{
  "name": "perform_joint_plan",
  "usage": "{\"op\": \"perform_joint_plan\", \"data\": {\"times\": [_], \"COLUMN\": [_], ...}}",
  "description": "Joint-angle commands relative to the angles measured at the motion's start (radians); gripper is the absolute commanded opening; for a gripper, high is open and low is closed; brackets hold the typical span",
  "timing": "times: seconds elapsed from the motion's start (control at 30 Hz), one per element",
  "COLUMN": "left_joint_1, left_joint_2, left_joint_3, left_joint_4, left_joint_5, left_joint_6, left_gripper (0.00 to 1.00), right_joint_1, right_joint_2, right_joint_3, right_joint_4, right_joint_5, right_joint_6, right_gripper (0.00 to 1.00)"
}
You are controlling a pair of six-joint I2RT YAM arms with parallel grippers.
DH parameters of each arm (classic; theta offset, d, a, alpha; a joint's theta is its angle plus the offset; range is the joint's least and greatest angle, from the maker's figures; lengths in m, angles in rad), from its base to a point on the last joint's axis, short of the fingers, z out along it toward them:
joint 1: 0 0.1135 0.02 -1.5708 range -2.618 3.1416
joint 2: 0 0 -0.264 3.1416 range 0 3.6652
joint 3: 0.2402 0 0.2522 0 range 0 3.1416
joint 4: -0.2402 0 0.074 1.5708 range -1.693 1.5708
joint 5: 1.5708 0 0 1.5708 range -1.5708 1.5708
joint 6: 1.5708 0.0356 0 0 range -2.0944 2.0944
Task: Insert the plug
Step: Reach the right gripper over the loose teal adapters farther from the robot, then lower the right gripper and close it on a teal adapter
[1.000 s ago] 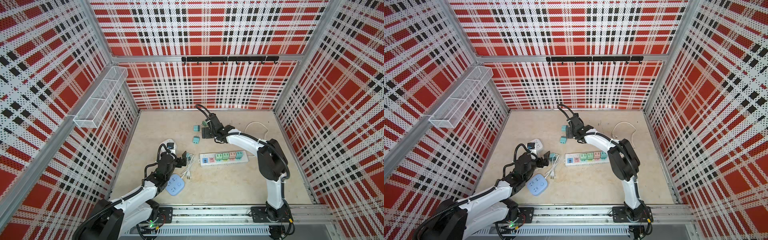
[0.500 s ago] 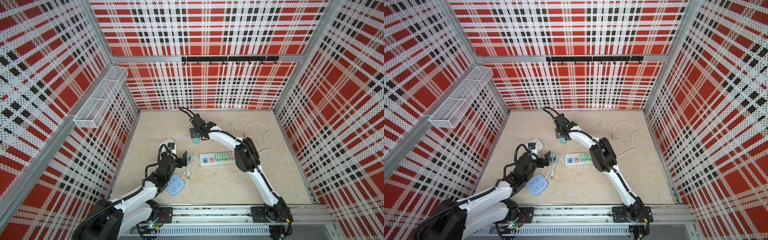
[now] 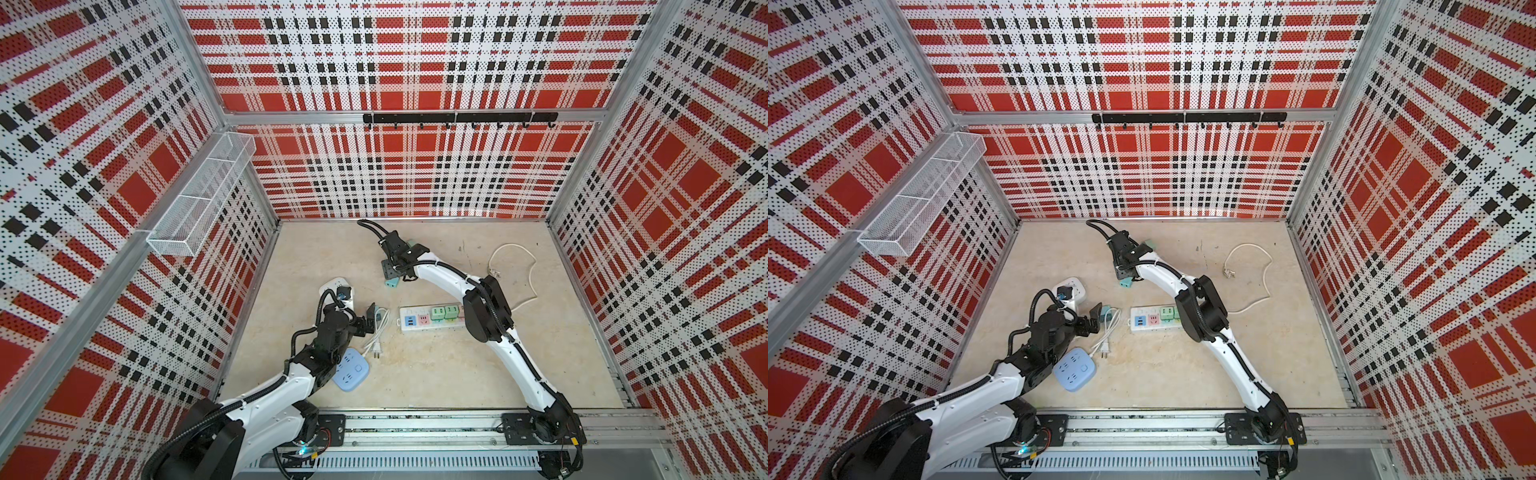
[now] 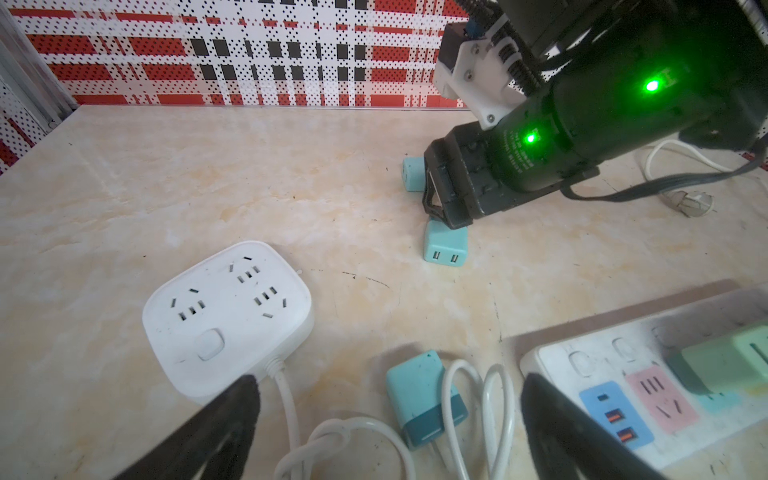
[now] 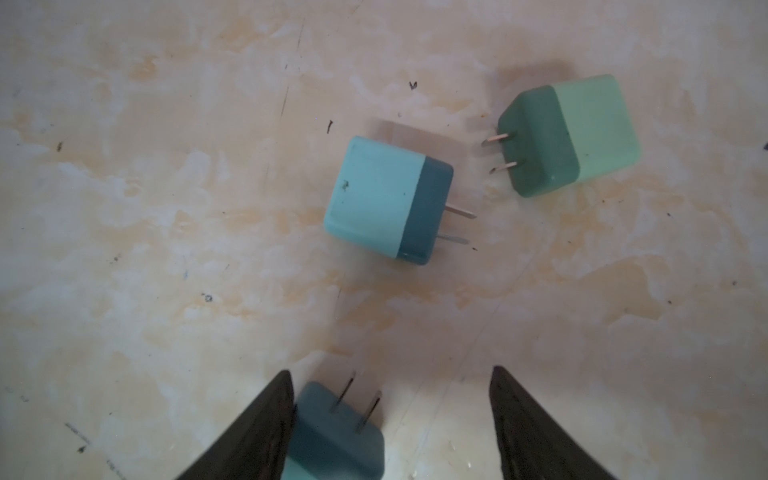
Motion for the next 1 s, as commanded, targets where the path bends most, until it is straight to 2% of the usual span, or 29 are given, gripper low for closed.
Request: {"op": "perform_joint_plan", "data": {"times": [0.0, 0.5, 0.73, 0.83, 0.97], "left_joint_1": [-0.004, -0.015, -0.016, -0.018, -0.019], "left_joint_2": [-0.009, -0.008, -0.007, -0.006, -0.010], "left_joint_3": [-0.008, -0.008, -0.008, -0.007, -0.009], "left_joint_4": [0.024, 0.027, 0.030, 0.028, 0.029], "left_joint_5": [-0.019, -0.026, -0.027, -0.029, -0.031], "left_joint_6": [-0.004, 0.004, 0.006, 0.005, 0.006], "left_gripper": [0.99, 0.99, 0.99, 0.99, 0.99], "right_joint_1": [-0.011, -0.016, -0.016, -0.014, -0.014], "right_joint_2": [-0.041, -0.301, -0.447, -0.518, -0.601], "right_joint_3": [-0.076, -0.523, -0.640, -0.695, -0.822], "right_joint_4": [0.022, 0.190, 0.234, 0.288, 0.454], "right_joint_5": [0.039, 0.063, 0.069, 0.019, -0.161], "right_joint_6": [0.014, 0.091, 0.080, 0.036, -0.101], "right_gripper": [0.73, 0.64, 0.63, 0.65, 0.71]}}
